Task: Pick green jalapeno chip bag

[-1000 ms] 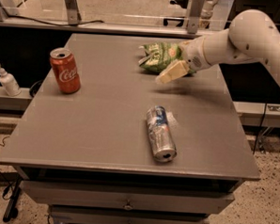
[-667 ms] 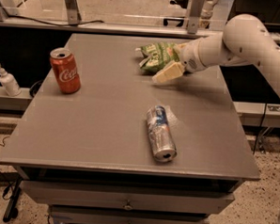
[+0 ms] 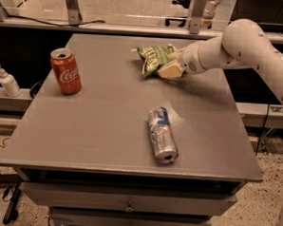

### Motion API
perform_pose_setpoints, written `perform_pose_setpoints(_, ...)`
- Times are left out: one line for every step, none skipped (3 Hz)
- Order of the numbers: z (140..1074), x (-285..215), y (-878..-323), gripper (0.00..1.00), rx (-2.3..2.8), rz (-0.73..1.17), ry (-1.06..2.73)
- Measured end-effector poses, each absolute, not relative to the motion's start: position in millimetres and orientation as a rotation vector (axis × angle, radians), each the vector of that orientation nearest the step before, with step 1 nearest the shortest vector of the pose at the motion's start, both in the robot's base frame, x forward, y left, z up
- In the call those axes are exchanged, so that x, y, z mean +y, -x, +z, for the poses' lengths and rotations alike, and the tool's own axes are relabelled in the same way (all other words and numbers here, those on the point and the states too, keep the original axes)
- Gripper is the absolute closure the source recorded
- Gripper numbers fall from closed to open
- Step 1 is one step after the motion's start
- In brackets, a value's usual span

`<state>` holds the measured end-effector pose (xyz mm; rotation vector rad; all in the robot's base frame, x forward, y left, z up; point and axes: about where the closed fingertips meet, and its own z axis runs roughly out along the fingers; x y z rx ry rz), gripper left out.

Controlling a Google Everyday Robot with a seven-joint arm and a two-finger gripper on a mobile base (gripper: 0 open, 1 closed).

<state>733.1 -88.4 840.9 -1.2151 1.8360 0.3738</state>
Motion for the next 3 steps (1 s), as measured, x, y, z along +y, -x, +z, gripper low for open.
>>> perform_pose_setpoints(844, -89, -734, 0.77, 1.828, 0.366, 1.213)
perform_pose_setpoints(868, -84, -732, 0.99, 1.788, 0.370, 1.219)
perform_pose_setpoints(913, -74, -719, 1.00, 1.704, 0.364, 1.263)
